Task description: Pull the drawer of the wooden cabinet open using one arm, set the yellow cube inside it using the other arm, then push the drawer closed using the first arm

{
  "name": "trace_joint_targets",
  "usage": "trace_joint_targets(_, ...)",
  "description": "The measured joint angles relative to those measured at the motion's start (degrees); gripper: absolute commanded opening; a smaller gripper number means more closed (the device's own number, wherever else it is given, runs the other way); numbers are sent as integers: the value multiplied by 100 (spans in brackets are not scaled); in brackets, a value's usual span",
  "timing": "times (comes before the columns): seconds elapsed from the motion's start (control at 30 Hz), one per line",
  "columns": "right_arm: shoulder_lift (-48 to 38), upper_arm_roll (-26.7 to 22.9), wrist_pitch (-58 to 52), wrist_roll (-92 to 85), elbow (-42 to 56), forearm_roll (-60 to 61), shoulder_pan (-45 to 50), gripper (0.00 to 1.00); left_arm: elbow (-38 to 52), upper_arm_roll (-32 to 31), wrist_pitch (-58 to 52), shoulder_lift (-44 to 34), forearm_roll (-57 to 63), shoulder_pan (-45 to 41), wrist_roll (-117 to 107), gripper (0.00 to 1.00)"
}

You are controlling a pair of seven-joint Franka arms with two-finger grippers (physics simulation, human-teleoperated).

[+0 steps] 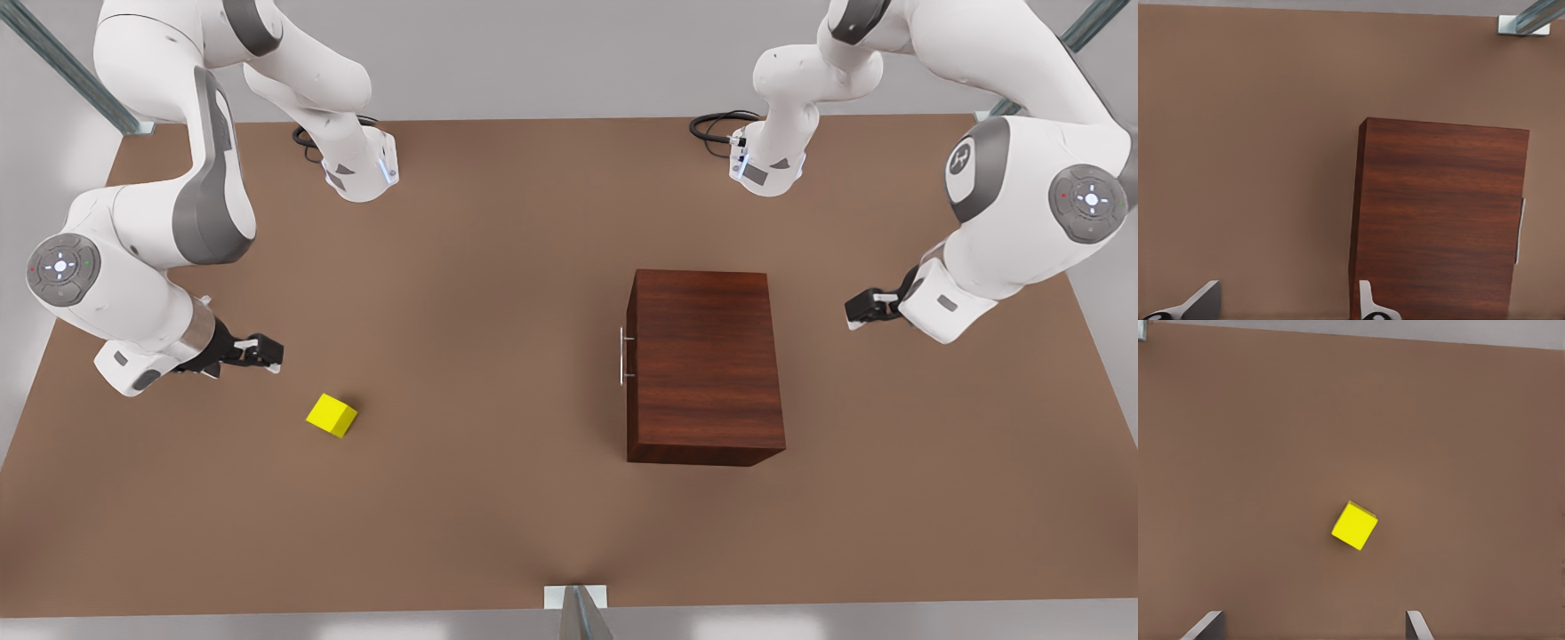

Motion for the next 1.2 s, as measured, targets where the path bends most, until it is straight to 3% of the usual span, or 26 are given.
trace_joint_targets(0.1,17,12,36,30,-13,-4,-62,100,17,-23,-22,139,35,-408,42,100)
trace_joint_targets(0.23,64,142,358,57,-804,0,-57,100,14,-24,8,720,294,-1927,-355,100)
trace_joint_targets(0.33,504,152,692,210,-1014,1,-76,100,11,-29,134,1212,765,-2927,-906,100)
trace_joint_targets(0.5,1286,98,1433,798,-1035,82,-348,100,11,-23,517,1763,1266,-3697,-1929,100)
trace_joint_targets(0.6,1608,90,1799,1175,-1072,26,-434,100,18,-21,829,1995,1434,-3952,-2567,97)
trace_joint_targets(0.7,1740,122,2144,1617,-1243,-69,-468,100,28,-19,1211,2184,1551,-4056,-3122,87)
trace_joint_targets(1.2,1959,99,3152,3710,-2185,-1161,-496,100,29,45,1848,2692,1886,-3939,-4389,70)
